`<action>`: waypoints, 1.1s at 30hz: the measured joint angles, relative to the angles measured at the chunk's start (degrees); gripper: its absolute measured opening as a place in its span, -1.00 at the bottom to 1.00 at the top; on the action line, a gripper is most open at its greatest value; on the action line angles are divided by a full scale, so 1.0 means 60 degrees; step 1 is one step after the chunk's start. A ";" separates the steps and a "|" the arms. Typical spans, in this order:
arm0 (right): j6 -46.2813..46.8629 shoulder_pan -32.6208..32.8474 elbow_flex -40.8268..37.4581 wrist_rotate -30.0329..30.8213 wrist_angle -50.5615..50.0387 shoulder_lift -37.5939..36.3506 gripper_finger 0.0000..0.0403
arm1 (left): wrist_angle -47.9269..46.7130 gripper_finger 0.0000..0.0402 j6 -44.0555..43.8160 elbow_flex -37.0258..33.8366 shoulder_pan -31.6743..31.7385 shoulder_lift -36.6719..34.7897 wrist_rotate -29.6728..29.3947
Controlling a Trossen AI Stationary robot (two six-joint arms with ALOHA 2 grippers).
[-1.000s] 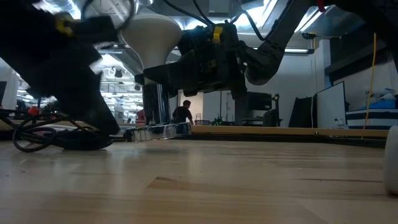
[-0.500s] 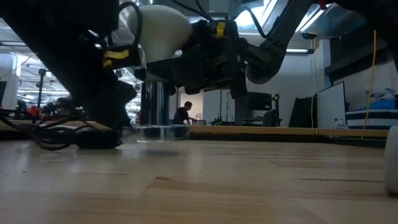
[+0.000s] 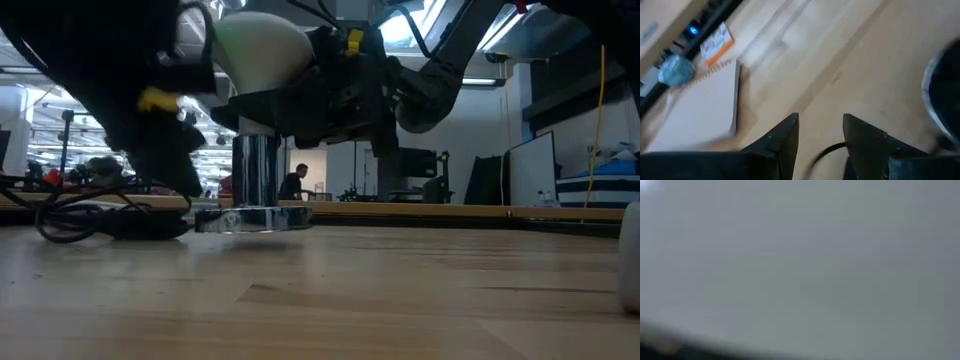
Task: Screw lightbulb
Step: Remove the lightbulb from the lamp
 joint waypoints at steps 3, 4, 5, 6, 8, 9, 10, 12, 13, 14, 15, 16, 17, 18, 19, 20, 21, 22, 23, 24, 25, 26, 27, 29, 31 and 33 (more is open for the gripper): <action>-0.0027 0.0000 0.0000 0.0456 -0.0014 0.0000 -0.18 | -0.0387 -0.28 -0.0869 0.0004 -0.0361 -0.0562 0.0440; -0.0028 0.0000 0.0000 0.0631 -0.0015 0.0000 -0.18 | -0.0373 -0.28 -0.1047 0.0004 -0.0492 -0.0752 0.0657; -0.0031 0.0000 0.0000 0.0834 -0.0013 0.0000 -0.18 | -0.0291 -0.28 -0.1179 0.0004 -0.0632 -0.0959 0.0884; -0.0033 0.0000 0.0000 0.1073 -0.0011 0.0000 -0.18 | -0.0174 -0.28 -0.1266 0.0004 -0.0794 -0.1148 0.1113; -0.0033 0.0000 -0.0003 0.1487 -0.0012 0.0000 -0.18 | 0.0354 -0.28 -0.1362 0.0004 -0.1106 -0.1482 0.1463; -0.0034 0.0000 0.0000 0.1631 -0.0012 0.0000 -0.18 | 0.0734 -0.28 -0.1377 0.0007 -0.1258 -0.1600 0.1543; -0.0033 -0.0001 -0.0002 0.1749 -0.0014 0.0000 -0.18 | 0.1181 -0.28 -0.1358 0.0007 -0.1403 -0.1661 0.1603; -0.0029 -0.0004 0.0000 0.1828 0.0024 0.0000 -0.18 | 0.2211 -0.28 -0.1123 0.0007 -0.1667 -0.1682 0.1627; 0.0015 -0.0011 -0.0004 0.1818 0.0108 0.0000 -0.18 | 0.2744 -0.28 -0.0942 0.0007 -0.1776 -0.1673 0.1646; 0.0040 -0.0007 -0.0004 0.1813 0.0202 0.0000 -0.18 | 0.3250 -0.28 -0.0769 0.0007 -0.1853 -0.1628 0.1646; 0.0059 -0.0007 -0.0004 0.1807 0.0333 0.0000 -0.18 | 0.3707 -0.28 -0.0569 0.0016 -0.1924 -0.1566 0.1642; 0.0084 -0.0007 -0.0004 0.1778 0.0487 0.0000 -0.18 | 0.4089 -0.28 -0.0367 0.0018 -0.1984 -0.1482 0.1658; 0.0090 -0.0007 -0.0004 0.1711 0.0646 0.0000 -0.18 | 0.4363 -0.28 -0.0206 0.0018 -0.2035 -0.1402 0.1664; 0.0099 -0.0007 -0.0004 0.1629 0.0785 0.0000 -0.18 | 0.4575 -0.28 -0.0110 0.0018 -0.2074 -0.1315 0.1664; 0.0120 -0.0007 -0.0004 0.1530 0.0941 0.0000 -0.18 | 0.4761 -0.28 -0.0031 0.0018 -0.2089 -0.1225 0.1667; 0.0208 -0.0007 -0.0004 0.1475 0.1051 0.0000 -0.18 | 0.4870 -0.28 0.0006 0.0018 -0.2112 -0.1129 0.1657; 0.0332 -0.0004 -0.0004 0.1461 0.1180 0.0000 -0.18 | 0.4921 -0.28 0.0003 0.0018 -0.2108 -0.1015 0.1657; 0.0479 -0.0004 -0.0004 0.1461 0.1263 0.0000 -0.18 | 0.4948 -0.28 -0.0020 0.0018 -0.2098 -0.0907 0.1660; 0.0552 -0.0004 -0.0004 0.1450 0.1311 0.0000 -0.18 | 0.4931 -0.28 -0.0082 0.0018 -0.2056 -0.0801 0.1660; 0.0583 -0.0004 -0.0004 0.1411 0.1371 0.0000 -0.18 | 0.4938 -0.28 -0.0125 0.0018 -0.2014 -0.0696 0.1646; 0.0591 0.0001 -0.0004 0.1381 0.1396 0.0000 -0.18 | 0.4946 -0.28 -0.0157 0.0018 -0.1965 -0.0608 0.1609; 0.0593 0.0002 -0.0004 0.1373 0.1401 0.0000 -0.18 | 0.4942 -0.28 -0.0163 0.0018 -0.1893 -0.0502 0.1590; 0.0595 0.0002 -0.0004 0.1348 0.1418 0.0000 -0.18 | 0.4937 -0.28 -0.0167 0.0018 -0.1810 -0.0392 0.1587; 0.0615 0.0001 -0.0004 0.1224 0.1421 0.0000 -0.18 | 0.4823 -0.28 -0.0167 0.0015 -0.1641 -0.0188 0.1566; 0.0623 0.0003 -0.0004 0.1186 0.1410 0.0000 -0.18 | 0.4679 -0.28 -0.0183 0.0015 -0.1450 -0.0060 0.1515; 0.0703 0.0004 -0.0004 0.1072 0.1413 0.0000 -0.18 | 0.4314 -0.28 -0.0379 0.0015 -0.1272 -0.0013 0.1348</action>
